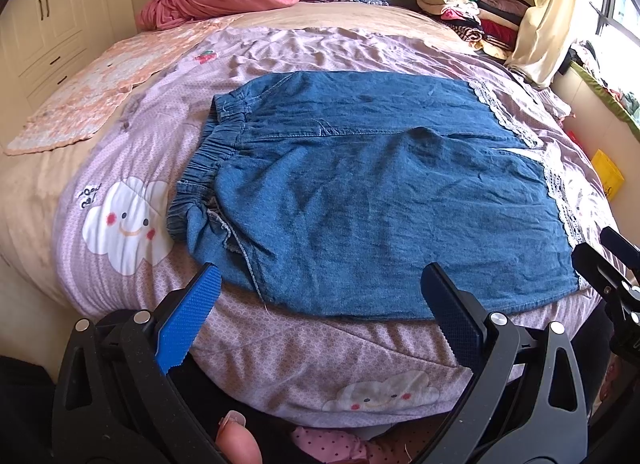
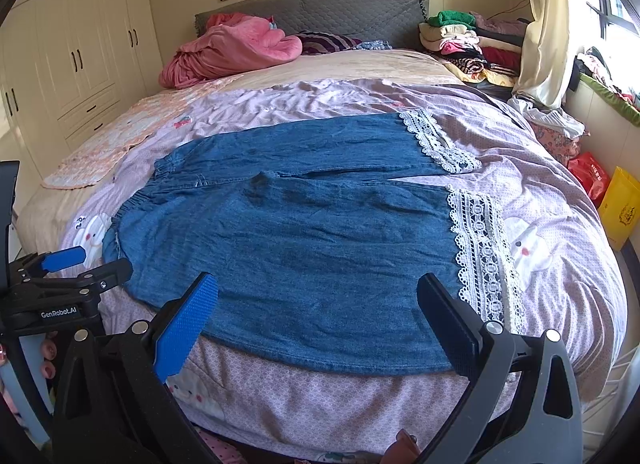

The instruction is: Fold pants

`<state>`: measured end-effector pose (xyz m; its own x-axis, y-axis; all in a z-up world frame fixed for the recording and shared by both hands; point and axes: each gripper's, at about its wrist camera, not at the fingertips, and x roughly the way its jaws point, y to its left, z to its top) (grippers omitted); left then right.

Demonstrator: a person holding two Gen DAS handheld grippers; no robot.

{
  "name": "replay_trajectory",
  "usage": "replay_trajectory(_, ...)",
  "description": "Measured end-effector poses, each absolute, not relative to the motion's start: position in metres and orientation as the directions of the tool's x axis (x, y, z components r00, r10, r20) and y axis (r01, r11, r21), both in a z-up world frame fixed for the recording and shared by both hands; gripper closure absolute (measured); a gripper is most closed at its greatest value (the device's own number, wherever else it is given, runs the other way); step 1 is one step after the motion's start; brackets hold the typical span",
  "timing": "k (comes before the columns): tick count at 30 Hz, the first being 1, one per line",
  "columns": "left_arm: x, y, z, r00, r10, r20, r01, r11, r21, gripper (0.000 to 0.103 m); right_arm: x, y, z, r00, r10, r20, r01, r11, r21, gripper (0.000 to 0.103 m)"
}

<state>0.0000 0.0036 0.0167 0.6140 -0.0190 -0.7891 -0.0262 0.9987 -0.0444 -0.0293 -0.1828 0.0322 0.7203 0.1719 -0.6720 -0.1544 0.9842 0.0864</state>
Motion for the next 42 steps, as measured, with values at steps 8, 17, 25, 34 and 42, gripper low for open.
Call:
replay_trajectory(8,0.002,0.006,0.014,0.617,-0.012,-0.787,-0.035,0.998,-0.042,0.009,-0.024,-0.180,0.032,0.717,0.182,-0.672,-0.163,0.982,0.092,0.004)
replay_trajectory(17,0.020,0.016,0.012,0.609,-0.020,-0.793,-0.032,0.998,-0.050,0.009,0.001,-0.171,0.037,0.698,0.230,-0.678,-0.225,0.969,0.098,0.004)
replay_trajectory(25,0.059,0.053,0.017,0.608,-0.028,-0.793,-0.051,0.996,-0.074,0.009,0.050,-0.152,0.043,0.651,0.301,-0.697,-0.330,0.939,0.097,0.004)
replay_trajectory(34,0.126,0.102,0.011,0.597,0.031,-0.802,-0.114,0.992,-0.047,0.009,0.123,-0.129,0.045,0.611,0.328,-0.721,-0.396,0.915,0.080,0.004)
replay_trajectory(42,0.187,0.129,-0.002,0.584,0.020,-0.811,-0.097,0.994,-0.045,0.009,0.194,-0.100,0.039,0.570,0.340,-0.748,-0.474,0.880,0.039,0.004)
